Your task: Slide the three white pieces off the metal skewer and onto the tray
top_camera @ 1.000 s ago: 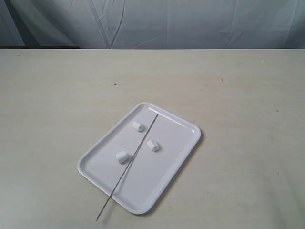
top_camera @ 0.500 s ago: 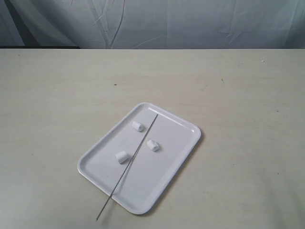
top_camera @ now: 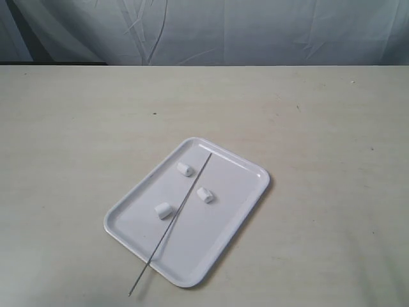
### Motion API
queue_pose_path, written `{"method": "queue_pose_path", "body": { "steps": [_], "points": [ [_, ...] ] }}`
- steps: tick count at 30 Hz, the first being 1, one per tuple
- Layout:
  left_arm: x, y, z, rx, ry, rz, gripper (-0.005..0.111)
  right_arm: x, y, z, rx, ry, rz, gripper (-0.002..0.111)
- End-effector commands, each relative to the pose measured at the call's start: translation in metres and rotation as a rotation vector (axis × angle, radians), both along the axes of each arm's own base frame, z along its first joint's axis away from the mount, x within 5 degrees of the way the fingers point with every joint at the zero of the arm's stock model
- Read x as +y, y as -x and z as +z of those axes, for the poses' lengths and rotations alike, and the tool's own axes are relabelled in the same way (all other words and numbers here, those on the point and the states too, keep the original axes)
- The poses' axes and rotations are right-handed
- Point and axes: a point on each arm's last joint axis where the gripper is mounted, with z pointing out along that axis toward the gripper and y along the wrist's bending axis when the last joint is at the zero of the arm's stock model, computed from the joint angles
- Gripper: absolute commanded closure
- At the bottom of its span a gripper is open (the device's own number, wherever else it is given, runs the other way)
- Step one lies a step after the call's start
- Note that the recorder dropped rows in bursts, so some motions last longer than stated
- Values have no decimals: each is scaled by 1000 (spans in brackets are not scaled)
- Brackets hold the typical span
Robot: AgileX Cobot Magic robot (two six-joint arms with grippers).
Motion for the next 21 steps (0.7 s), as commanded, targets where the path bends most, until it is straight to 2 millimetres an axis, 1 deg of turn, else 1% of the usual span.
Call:
{"method": "queue_pose_path", "body": {
  "steps": [1,6,9,10,11,12,13,14,16,21],
  "points": [
    [-7,-1,-14,34,-15,-90,106,0,0,0,-10,-1,-3,66],
    [-6,-3,-4,-74,-2,-68,106,0,0,0,-9,-17,-3,66],
    [-4,-3,-4,-75,-53,-55,107,0,0,0,-9,-9,-3,66],
    [-3,-3,-5,-71,-24,-42,107,0,0,0,-9,-9,-3,66],
    [-2,-3,-5,-65,42,-13,107,0,0,0,-10,-3,-4,67],
    [-1,-3,-5,-65,64,-6,107,0,0,0,-6,10,-5,77],
    [-1,-3,-5,-65,58,-7,107,0,0,0,-6,10,-5,85],
    [-2,-3,-5,-64,50,-11,107,-1,0,0,-9,24,-6,107],
    [-2,-3,-5,-62,25,-25,107,-2,0,0,-10,65,-10,109],
    [-2,-3,-5,-62,27,-25,107,-1,0,0,-8,14,-6,109]
  ]
}}
